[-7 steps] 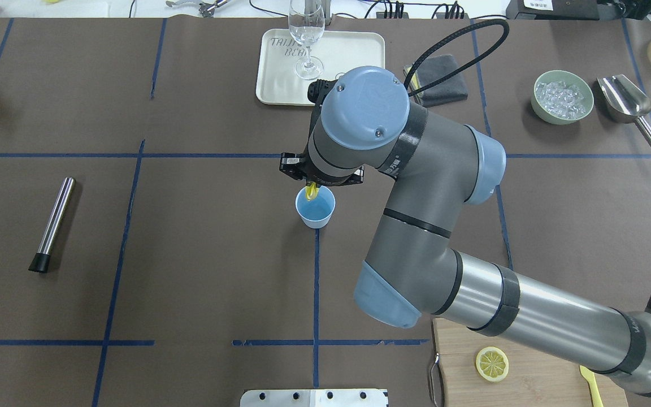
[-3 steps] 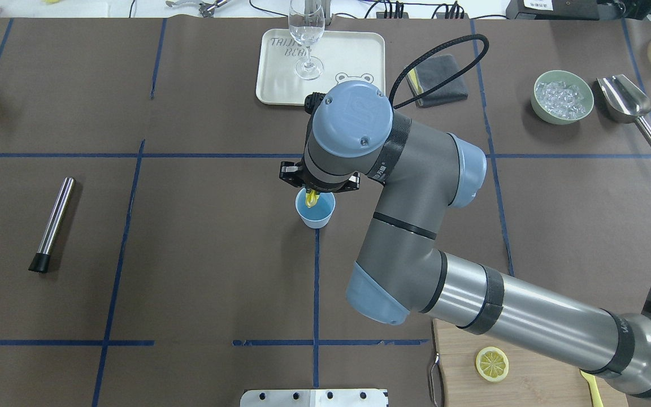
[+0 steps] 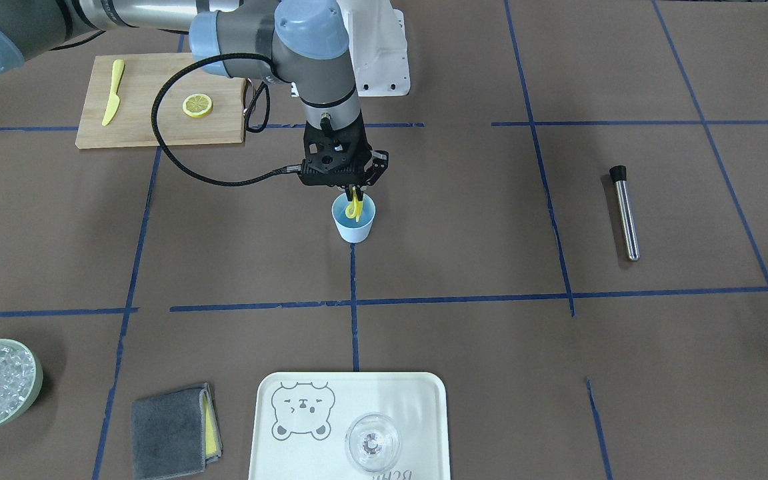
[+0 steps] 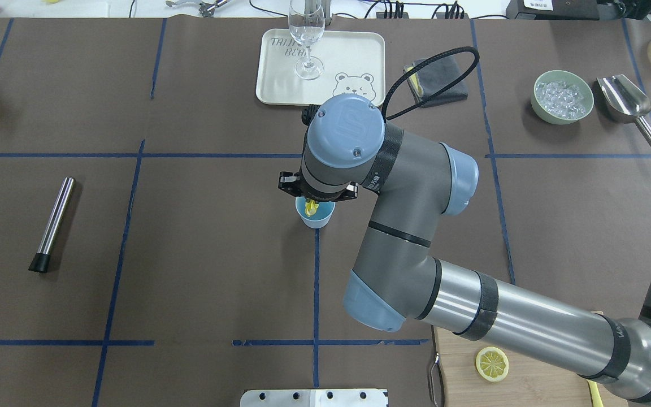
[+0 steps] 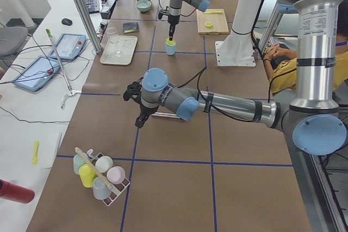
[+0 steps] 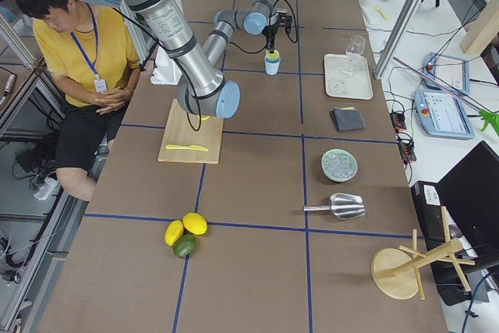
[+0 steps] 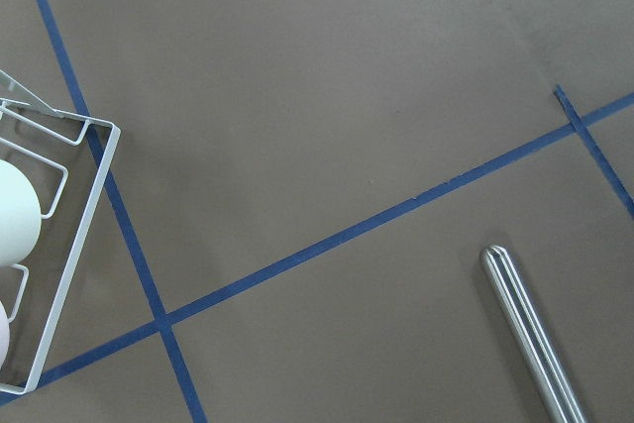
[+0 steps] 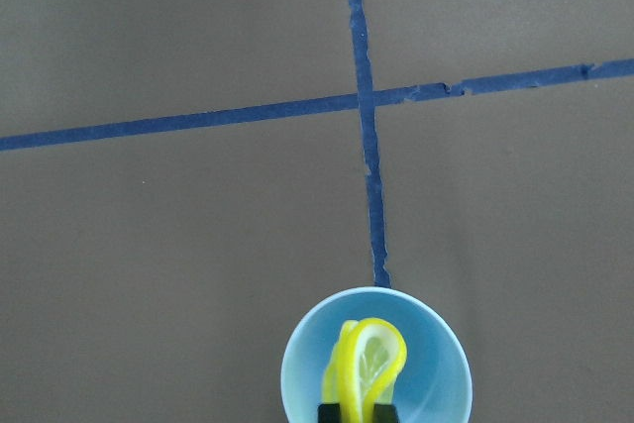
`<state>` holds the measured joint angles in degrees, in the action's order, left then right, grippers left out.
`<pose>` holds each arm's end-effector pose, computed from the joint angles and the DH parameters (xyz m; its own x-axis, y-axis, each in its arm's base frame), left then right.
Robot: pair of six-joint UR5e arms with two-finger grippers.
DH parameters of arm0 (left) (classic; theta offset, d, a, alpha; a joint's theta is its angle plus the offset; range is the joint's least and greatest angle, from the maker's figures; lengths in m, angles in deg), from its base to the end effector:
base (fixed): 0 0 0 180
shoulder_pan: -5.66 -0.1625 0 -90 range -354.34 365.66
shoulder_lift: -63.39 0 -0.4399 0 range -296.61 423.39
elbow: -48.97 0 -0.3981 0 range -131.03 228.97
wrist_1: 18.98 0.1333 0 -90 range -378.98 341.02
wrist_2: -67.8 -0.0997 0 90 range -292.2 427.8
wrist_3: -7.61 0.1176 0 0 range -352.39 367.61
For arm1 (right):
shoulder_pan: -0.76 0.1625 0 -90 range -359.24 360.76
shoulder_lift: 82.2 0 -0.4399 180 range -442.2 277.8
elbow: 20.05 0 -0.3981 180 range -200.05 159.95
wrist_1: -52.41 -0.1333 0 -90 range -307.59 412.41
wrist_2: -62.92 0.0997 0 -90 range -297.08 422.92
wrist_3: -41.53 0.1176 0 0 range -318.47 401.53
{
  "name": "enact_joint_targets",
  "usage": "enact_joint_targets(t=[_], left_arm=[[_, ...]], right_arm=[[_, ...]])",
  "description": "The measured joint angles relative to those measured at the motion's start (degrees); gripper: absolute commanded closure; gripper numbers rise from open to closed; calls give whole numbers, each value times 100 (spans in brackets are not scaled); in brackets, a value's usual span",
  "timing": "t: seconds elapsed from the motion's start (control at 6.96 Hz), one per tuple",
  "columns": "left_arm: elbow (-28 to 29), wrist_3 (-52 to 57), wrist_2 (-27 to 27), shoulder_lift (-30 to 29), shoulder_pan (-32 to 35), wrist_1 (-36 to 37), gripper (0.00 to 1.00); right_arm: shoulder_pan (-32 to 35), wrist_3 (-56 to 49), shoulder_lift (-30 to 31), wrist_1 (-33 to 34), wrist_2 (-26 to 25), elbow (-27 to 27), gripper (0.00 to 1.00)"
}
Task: Squeeze lemon into cup
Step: 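Lower the lemon slice into the blue cup with the right gripper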
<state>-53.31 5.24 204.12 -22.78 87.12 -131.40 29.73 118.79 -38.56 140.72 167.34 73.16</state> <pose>0.0253 -0.4934 0.5615 0.6326 0.4340 -0.6414 -0.1014 0.8675 0.4870 -0.5863 -0.4435 0.1566 0.6000 0.0880 0.7952 -0.1711 0.9851 0.0200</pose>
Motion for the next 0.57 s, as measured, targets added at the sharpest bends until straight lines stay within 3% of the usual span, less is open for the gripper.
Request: enact_joint_targets(t=[0.14, 0.29, 0.43, 0.57], left_arm=[[-21, 0, 0, 32, -3, 1, 0], [-43, 0, 0, 60, -6, -1, 0], [-62, 0, 0, 80, -6, -5, 0], [-68, 0, 0, 87, -6, -7, 0]], right_arm=[[-2, -2, -5, -4, -2, -41, 100], [-5, -6, -21, -8, -9, -96, 94], [-5, -6, -46, -12, -14, -155, 69], [-4, -4, -66, -16, -15, -203, 60]])
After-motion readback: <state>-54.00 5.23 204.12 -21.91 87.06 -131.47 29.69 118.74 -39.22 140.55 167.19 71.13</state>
